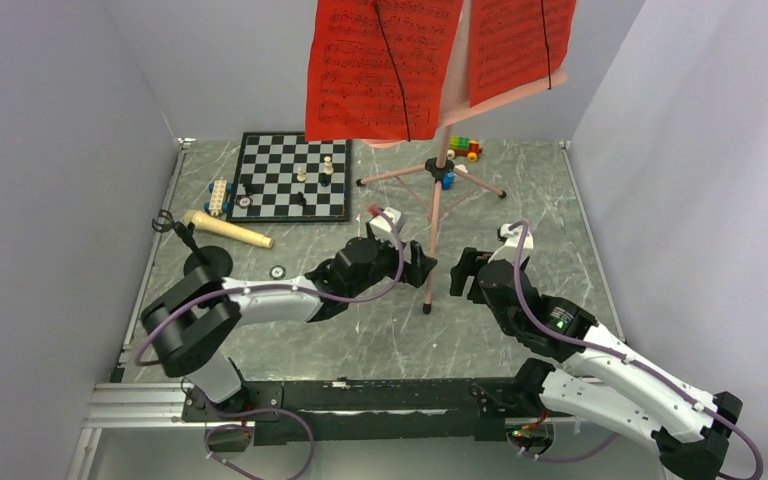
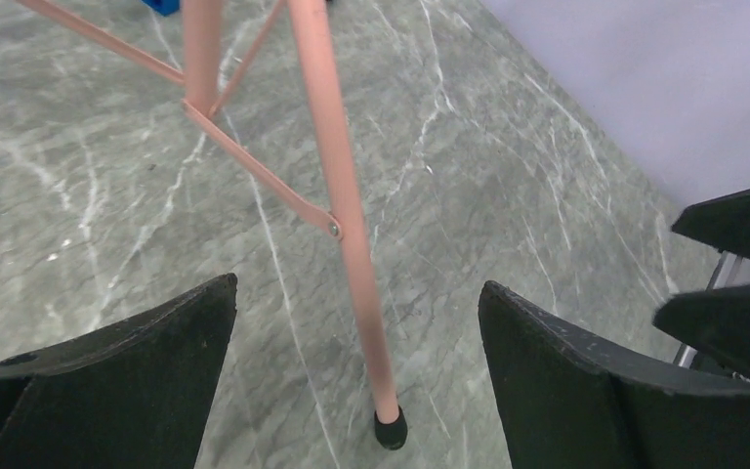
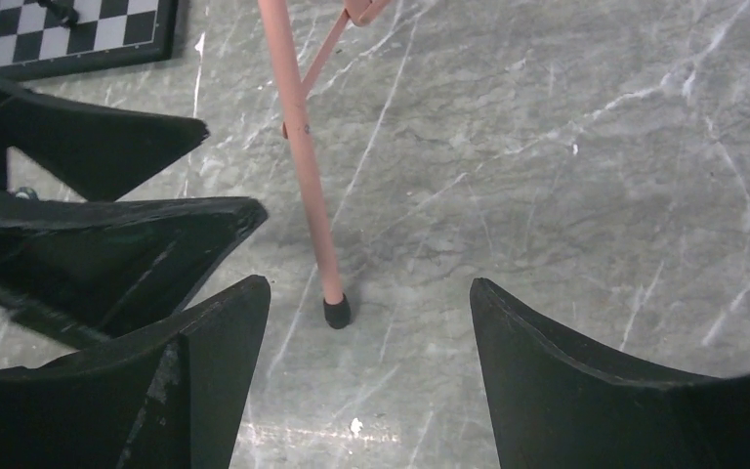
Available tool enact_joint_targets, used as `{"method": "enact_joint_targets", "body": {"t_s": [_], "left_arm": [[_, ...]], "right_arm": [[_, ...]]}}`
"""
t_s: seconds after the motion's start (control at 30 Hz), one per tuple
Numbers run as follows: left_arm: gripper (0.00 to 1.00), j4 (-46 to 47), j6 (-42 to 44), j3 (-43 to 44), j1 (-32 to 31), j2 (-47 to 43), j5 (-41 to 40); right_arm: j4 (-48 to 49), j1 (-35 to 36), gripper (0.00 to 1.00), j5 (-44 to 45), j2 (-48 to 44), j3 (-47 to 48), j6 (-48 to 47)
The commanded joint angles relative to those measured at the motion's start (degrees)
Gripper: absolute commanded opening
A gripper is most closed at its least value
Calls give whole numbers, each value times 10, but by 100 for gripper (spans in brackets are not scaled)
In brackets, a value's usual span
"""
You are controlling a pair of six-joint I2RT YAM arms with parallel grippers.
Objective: Pack up the instrument practice props
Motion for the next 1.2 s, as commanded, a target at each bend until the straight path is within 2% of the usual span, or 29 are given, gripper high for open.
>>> {"method": "enact_joint_targets", "body": {"t_s": [0.0, 0.17, 0.33, 0.47, 0.6, 0.87, 1.17], "left_arm": [[96, 35, 9, 46, 3, 56, 51], [92, 12, 7, 80, 4, 115, 59], [79, 0, -4, 84, 4, 144, 72], [63, 7, -13, 72, 4, 160, 90], [40, 28, -21, 56, 4, 166, 104], [0, 53, -17, -17, 4, 117, 80], [0, 25, -1, -108, 4, 16, 49]], "right_arm": [[-26, 0, 80, 15, -25, 18, -23], [-30, -2, 80, 21, -37, 27, -35], [-29, -1, 80, 21, -33, 23, -35], [-20, -2, 81, 15, -29, 19, -32], [-18, -1, 81, 14, -20, 23, -32], [-3, -1, 81, 11, -13, 11, -33], [11, -2, 81, 9, 0, 7, -41]]}}
